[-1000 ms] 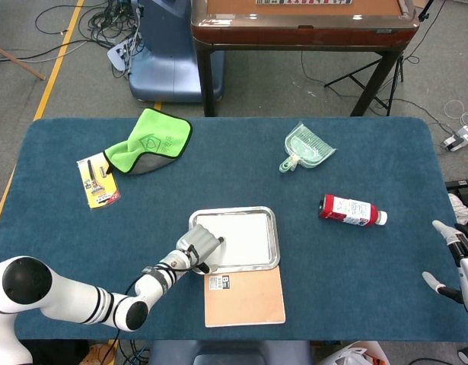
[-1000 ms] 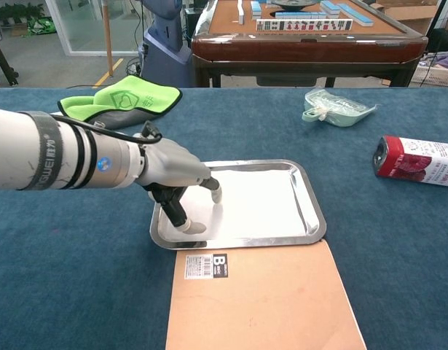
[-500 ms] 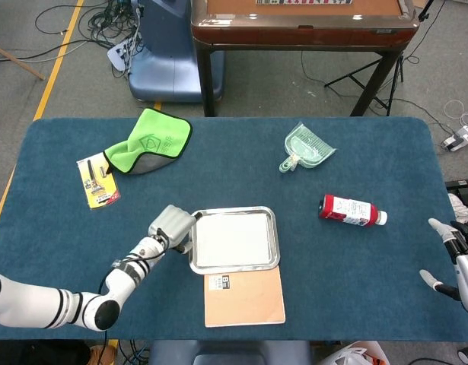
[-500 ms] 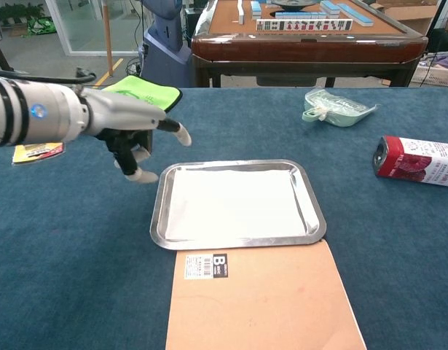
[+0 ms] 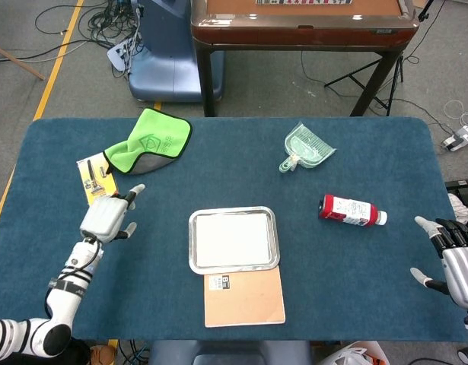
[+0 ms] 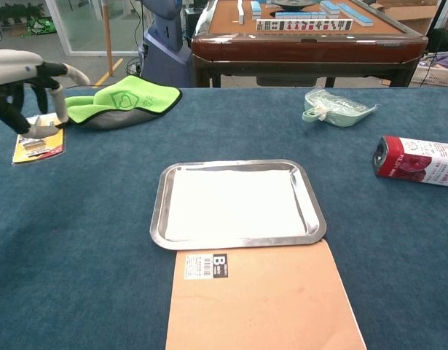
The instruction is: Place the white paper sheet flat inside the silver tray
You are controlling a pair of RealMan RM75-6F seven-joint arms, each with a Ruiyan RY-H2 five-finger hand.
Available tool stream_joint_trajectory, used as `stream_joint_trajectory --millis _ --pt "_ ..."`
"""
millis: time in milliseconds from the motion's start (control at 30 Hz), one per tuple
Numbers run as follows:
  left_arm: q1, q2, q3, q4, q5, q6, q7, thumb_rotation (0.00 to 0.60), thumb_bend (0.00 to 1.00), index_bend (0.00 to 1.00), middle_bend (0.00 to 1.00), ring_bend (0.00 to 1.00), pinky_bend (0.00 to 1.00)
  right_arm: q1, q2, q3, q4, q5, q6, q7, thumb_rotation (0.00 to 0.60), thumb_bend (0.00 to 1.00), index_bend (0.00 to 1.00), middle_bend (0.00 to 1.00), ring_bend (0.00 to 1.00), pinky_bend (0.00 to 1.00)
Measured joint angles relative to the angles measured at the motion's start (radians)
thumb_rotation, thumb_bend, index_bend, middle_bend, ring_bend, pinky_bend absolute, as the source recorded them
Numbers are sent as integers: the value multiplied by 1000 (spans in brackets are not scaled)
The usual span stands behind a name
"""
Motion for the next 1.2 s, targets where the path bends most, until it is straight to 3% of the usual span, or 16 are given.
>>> stream_joint_trajectory --millis 333,667,1200 --pt "227 26 47 -18 171 185 -54 600 289 130 313 286 326 36 10 -6 -2 -1 -60 13 600 109 173 239 139 168" --pt "425 23 89 -14 348 329 -77 600 277 130 301 278 274 72 -7 -7 17 -30 -85 24 600 109 173 239 139 168" --pt "601 26 66 6 492 376 -99 600 272 133 294 278 252 115 -64 -13 55 -47 -117 3 600 108 173 239 140 168"
